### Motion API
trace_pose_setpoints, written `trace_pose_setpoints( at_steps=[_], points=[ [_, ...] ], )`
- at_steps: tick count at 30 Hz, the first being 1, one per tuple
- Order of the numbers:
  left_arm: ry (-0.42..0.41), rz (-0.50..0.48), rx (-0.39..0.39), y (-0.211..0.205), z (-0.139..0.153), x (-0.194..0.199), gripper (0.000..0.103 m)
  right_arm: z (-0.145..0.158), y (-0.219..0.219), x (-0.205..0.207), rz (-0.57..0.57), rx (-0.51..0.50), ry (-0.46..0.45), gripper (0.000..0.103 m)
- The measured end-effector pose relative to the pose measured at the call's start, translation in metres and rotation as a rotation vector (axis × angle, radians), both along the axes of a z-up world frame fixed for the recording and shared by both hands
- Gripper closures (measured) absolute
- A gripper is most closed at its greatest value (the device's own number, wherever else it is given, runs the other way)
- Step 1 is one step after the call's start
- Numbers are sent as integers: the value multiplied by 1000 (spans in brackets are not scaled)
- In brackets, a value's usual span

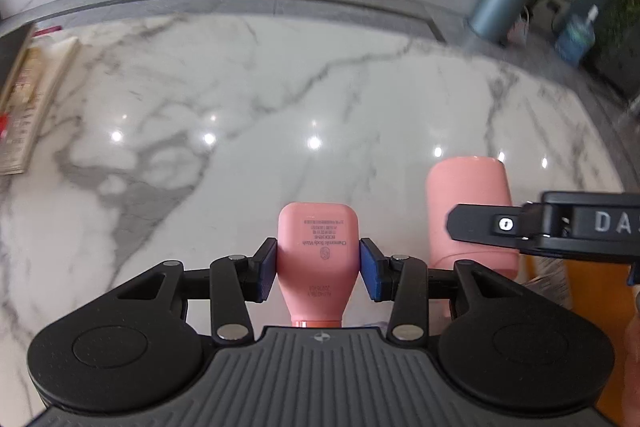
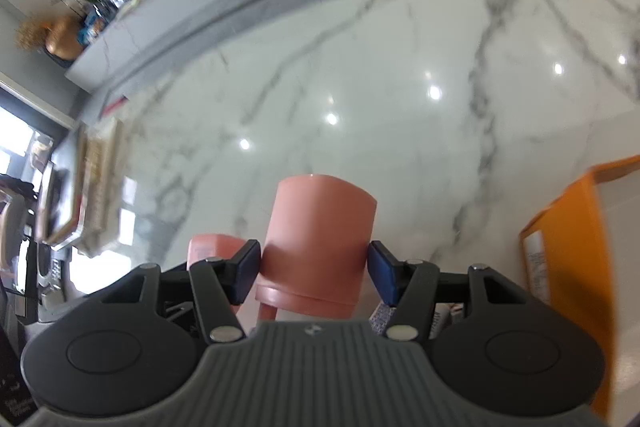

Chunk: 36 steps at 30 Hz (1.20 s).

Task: Organize rigid objects
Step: 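Carry the pink bottle and pink cup with both grippers over the orange box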

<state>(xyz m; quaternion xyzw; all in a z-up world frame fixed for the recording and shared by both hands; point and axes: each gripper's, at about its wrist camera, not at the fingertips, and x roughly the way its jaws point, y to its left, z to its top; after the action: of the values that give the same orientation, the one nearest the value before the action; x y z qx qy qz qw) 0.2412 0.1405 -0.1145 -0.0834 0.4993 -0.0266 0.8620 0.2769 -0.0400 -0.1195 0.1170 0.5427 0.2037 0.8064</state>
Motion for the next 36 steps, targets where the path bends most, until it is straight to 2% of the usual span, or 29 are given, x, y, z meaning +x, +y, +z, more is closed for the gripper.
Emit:
trace_pose_setpoints(
  at_steps=[8,18,24,30,33,36],
  points=[
    [-85,16,-65,-31,65,-34,54,63,-45,-36,36,39,-114,44],
    [-120,-55,-109,-115,96,-69,54,97,-138,-83,8,65,-168,47],
    [-110,-112,-147,-167,101,-87,54,102,-202,-111,-20,45,-179,47],
    [-42,-154,-235,-214,91,-92,54,98,-260,-129,-55,22,-170,47],
    [5,-145,-276,-232,78,-85,54,93,-284,-130,-85,20,-160,47],
    [29,-105,-265,-248,64,-76,54,85,-302,-125,-120,21,-144,47]
  ],
)
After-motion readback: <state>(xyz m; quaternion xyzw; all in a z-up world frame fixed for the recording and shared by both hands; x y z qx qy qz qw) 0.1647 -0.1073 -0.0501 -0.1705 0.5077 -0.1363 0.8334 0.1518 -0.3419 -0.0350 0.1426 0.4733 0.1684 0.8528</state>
